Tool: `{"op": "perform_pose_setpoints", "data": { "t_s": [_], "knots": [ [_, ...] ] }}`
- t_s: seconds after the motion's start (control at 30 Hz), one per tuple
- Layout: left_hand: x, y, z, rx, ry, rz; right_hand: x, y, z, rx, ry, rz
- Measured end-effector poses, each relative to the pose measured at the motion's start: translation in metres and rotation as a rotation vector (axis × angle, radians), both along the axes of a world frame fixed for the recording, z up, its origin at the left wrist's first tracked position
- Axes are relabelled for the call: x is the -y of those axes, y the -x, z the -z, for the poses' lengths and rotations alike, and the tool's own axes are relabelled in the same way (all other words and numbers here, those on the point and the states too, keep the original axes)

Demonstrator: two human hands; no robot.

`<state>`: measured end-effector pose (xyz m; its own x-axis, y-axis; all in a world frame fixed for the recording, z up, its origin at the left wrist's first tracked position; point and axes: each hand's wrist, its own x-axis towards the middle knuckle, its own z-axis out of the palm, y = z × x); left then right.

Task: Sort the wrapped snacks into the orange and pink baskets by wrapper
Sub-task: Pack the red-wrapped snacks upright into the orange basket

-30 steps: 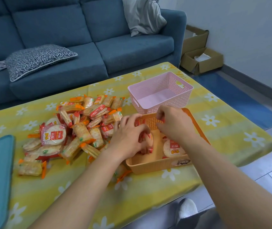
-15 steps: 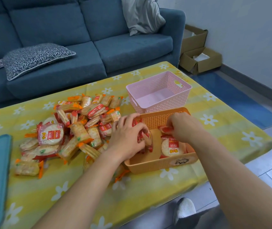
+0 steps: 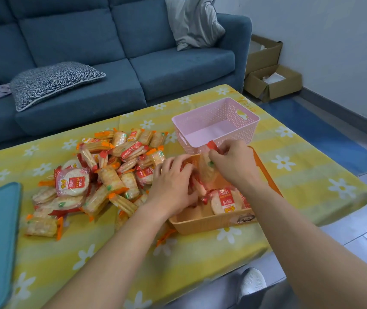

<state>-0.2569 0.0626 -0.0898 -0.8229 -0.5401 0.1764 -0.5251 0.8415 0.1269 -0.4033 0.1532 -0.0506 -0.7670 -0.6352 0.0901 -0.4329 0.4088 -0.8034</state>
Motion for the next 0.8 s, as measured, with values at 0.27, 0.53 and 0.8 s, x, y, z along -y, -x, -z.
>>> {"op": "perform_pose_setpoints", "data": {
  "t_s": [0.27,0.53,0.8],
  "knots": [
    [-0.001,0.005,-0.006,0.086,-0.015,0.044,0.000,0.008,0.017,0.135,-0.262,-0.288],
    [-0.002,0.014,0.000,0.072,0.031,0.001,-0.023,0.016,0.022,-0.395,-0.871,-0.533],
    [-0.004,0.016,-0.001,0.066,0.025,-0.028,-0.033,0.034,-0.013,-0.516,-0.495,-0.454]
  ]
}}
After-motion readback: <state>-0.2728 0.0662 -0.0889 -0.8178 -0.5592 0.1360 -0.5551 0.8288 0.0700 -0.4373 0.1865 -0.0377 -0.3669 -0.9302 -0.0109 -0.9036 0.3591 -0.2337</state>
